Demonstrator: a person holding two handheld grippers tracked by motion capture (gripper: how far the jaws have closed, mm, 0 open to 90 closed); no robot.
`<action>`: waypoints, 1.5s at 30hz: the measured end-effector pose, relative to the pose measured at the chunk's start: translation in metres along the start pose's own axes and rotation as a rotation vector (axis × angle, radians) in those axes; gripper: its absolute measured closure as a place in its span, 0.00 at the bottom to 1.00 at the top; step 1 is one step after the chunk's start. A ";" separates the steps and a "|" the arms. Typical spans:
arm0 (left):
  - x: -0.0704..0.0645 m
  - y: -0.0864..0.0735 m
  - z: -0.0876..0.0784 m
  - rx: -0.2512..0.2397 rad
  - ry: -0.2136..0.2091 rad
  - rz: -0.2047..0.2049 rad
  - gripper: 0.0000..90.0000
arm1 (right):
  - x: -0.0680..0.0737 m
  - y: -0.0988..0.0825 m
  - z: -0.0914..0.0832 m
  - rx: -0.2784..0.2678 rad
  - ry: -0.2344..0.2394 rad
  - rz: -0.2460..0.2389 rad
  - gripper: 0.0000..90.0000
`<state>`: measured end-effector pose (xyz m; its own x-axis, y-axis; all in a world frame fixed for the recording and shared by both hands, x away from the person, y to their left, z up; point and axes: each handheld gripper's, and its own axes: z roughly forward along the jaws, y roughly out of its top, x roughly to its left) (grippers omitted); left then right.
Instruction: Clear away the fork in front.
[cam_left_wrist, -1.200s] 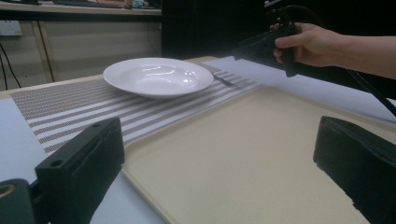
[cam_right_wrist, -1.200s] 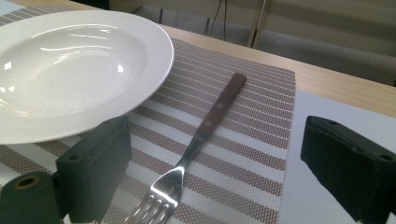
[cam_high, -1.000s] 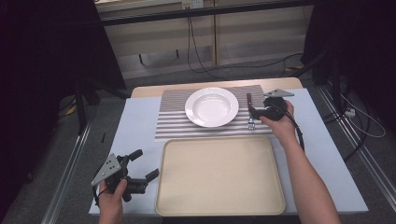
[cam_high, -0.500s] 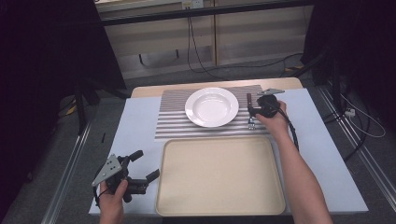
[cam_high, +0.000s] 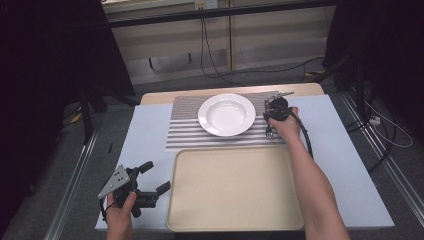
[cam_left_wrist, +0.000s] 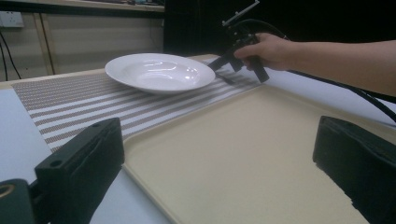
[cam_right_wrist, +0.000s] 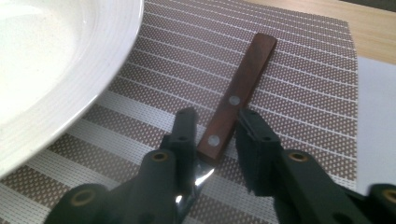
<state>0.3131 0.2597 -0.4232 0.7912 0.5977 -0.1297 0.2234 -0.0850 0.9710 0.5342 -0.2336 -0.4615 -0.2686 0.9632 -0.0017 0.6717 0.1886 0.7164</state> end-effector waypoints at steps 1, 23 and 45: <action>0.000 0.000 0.000 0.001 -0.001 -0.004 0.03 | 0.001 0.000 0.000 0.003 -0.001 -0.009 0.80; -0.005 0.005 0.003 -0.012 -0.024 0.017 0.03 | -0.021 -0.051 -0.065 0.078 0.065 -0.022 0.87; -0.005 0.007 0.006 -0.011 -0.026 0.033 0.03 | -0.011 -0.034 -0.072 0.327 0.060 -0.104 0.85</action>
<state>0.3138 0.2516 -0.4167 0.8127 0.5735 -0.1031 0.1909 -0.0949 0.9770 0.4648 -0.2647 -0.4355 -0.3807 0.9246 -0.0152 0.8219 0.3458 0.4526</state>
